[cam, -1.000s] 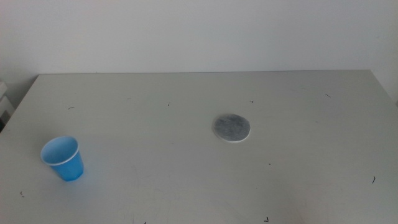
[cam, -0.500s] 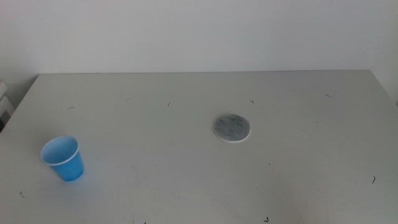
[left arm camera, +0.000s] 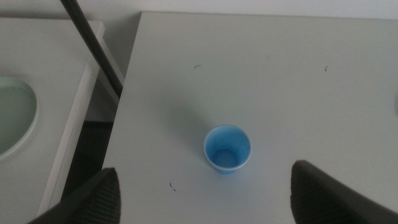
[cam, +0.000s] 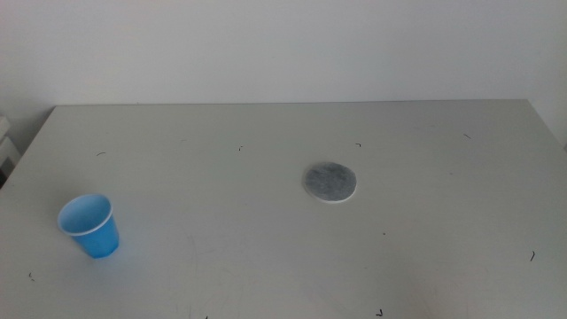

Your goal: Place an empty cup on a cup mat.

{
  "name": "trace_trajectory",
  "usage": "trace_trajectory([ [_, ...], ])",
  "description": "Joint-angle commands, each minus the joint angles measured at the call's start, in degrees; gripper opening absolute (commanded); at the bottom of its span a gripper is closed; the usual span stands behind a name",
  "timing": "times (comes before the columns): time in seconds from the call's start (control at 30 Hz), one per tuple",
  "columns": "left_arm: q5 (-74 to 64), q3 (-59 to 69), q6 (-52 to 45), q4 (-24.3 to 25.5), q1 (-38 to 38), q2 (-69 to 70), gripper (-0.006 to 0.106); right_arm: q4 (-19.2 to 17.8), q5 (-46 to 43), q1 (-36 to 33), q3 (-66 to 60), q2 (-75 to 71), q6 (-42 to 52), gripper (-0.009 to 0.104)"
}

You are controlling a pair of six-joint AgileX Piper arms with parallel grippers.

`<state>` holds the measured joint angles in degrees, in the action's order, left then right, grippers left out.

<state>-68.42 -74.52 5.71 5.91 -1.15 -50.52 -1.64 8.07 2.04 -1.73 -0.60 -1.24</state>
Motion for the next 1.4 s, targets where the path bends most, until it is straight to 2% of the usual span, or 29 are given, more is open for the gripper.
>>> trace_trajectory([
  [0.0, -1.00, -4.50, 0.49, 0.35, 0.03, -3.00, 0.105, -0.79, -4.29, -0.03, 0.48, -1.49, 0.29, 0.094],
  [0.13, -1.43, -5.28, 0.90, -1.12, 0.03, -6.04, 0.105, -0.79, -4.29, -0.03, 0.48, -1.49, 0.29, 0.094],
  [0.53, -4.63, -5.28, 0.62, -1.03, 0.03, -18.24, 0.105, -0.79, -4.29, -0.03, 0.48, -1.49, 0.29, 0.094],
  [0.83, -3.27, -5.28, -3.64, -2.52, 0.28, -24.86, 0.105, -0.79, -4.29, -0.03, 0.48, -1.49, 0.29, 0.094],
  [1.2, -2.05, -5.28, -10.80, -5.91, 5.19, -33.16, 0.105, -0.79, -4.29, -0.03, 0.48, -1.49, 0.29, 0.094],
  [1.37, 0.46, -5.28, -12.49, -5.55, 5.19, -38.82, 0.105, -0.79, -4.29, -0.03, 0.48, -1.49, 0.29, 0.094],
])
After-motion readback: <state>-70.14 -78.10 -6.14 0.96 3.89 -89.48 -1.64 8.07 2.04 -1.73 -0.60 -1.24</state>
